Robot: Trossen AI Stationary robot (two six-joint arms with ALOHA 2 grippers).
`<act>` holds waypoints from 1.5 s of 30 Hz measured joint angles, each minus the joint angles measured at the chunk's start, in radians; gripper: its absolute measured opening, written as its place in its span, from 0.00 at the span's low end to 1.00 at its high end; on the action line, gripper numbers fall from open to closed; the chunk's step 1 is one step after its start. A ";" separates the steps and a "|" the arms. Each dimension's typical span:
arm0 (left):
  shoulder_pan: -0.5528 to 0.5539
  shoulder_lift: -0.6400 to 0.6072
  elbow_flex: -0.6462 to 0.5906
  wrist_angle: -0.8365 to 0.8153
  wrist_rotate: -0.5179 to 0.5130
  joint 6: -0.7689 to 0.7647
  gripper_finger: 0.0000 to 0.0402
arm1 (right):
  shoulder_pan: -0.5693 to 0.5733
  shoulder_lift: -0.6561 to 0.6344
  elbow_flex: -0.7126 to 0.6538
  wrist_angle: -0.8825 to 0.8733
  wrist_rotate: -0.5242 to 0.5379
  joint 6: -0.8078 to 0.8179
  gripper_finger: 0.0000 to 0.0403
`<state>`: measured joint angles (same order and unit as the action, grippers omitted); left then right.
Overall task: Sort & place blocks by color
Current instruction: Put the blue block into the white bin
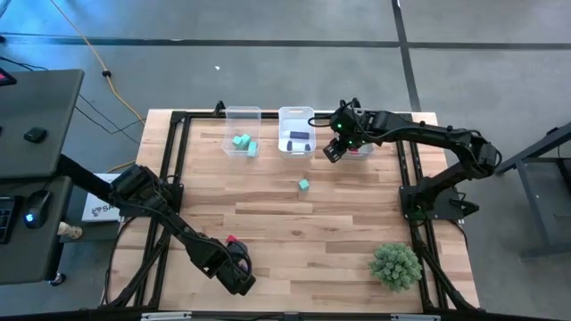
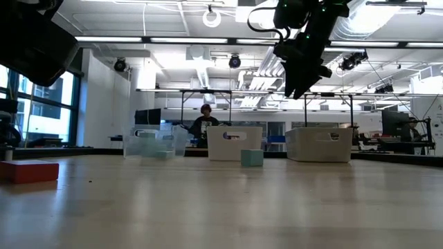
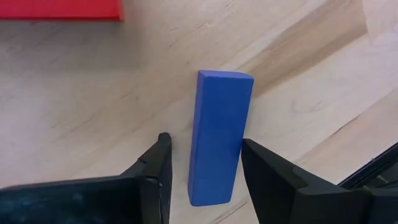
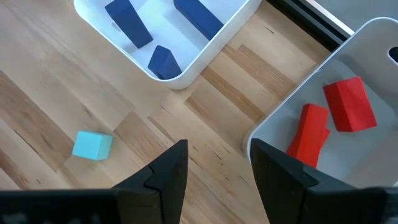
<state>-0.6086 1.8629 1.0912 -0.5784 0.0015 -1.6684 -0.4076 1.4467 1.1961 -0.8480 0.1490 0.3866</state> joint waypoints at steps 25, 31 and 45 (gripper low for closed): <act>0.052 0.018 0.003 -0.181 -0.049 -0.022 0.25 | 0.000 -0.001 0.000 0.000 -0.003 -0.001 0.40; 0.072 0.017 0.003 -0.189 -0.048 0.018 0.22 | 0.000 -0.001 0.000 0.000 -0.003 -0.001 0.40; 0.077 0.008 0.004 -0.166 -0.059 0.128 0.01 | 0.000 -0.001 0.000 0.000 -0.002 -0.002 0.40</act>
<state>-0.5320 1.8713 1.0950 -0.7443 -0.0570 -1.5408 -0.4076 1.4460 1.1961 -0.8478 0.1467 0.3845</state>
